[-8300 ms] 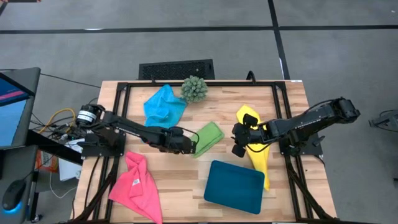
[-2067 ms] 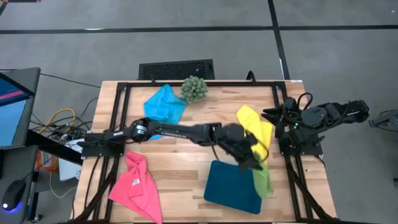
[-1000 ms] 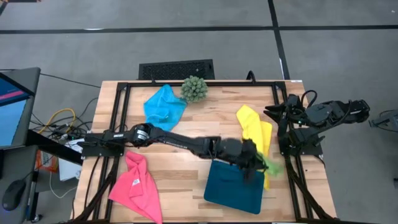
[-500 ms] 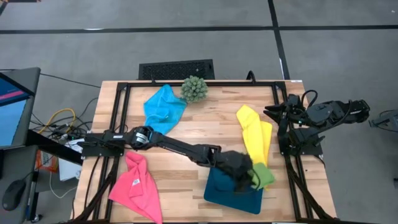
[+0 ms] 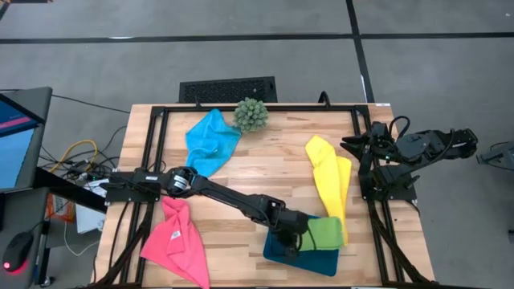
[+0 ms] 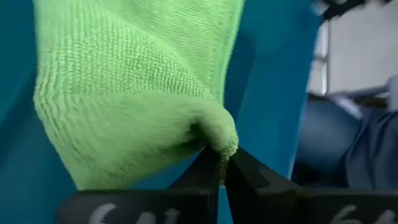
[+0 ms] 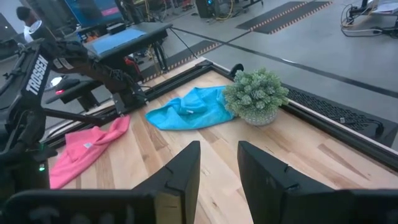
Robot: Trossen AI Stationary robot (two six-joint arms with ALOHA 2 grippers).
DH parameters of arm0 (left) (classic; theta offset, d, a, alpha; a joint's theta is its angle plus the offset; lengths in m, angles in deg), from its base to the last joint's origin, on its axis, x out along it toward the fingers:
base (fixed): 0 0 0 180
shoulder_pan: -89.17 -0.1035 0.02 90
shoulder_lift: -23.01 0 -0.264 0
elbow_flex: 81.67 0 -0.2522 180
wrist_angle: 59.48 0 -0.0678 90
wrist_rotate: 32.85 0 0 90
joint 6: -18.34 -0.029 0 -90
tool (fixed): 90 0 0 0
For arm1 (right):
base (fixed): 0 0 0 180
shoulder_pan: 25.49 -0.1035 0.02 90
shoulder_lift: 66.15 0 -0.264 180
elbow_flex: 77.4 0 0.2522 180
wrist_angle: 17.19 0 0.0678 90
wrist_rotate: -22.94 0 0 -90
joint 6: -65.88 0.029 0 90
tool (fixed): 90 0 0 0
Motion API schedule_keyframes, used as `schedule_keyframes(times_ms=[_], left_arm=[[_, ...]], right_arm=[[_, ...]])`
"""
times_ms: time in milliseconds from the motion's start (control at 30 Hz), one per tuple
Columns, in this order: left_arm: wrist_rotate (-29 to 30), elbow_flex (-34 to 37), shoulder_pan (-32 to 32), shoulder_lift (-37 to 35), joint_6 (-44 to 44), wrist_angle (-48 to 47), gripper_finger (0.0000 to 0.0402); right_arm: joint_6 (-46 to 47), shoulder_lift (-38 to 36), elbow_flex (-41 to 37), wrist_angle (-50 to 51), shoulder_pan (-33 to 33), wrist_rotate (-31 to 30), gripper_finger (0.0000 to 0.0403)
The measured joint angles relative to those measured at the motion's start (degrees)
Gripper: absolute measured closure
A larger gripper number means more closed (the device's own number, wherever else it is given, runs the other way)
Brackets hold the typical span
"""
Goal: Fold microfiber towels
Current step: Put the folded green microfiber cloth into the blue bin
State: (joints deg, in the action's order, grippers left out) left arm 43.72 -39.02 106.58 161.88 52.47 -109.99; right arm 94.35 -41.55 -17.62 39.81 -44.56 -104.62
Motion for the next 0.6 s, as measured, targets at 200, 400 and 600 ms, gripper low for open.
schedule_keyframes(times_ms=[200,400,600], left_arm=[[-0.3,0.0,0.0,0.0,-1.8,-8.2,0.0401],[1.7,0.0,-0.6,0.0,-2.9,-11.2,0.0401],[1.9,0.0,-1.2,0.0,-1.2,-11.4,0.0363]], right_arm=[[0.0,0.0,0.0,0.0,0.0,0.0,0.0269],[0.0,0.0,0.0,0.0,0.0,0.1,0.0269],[-0.1,0.0,0.0,0.0,0.0,0.1,0.0269]])
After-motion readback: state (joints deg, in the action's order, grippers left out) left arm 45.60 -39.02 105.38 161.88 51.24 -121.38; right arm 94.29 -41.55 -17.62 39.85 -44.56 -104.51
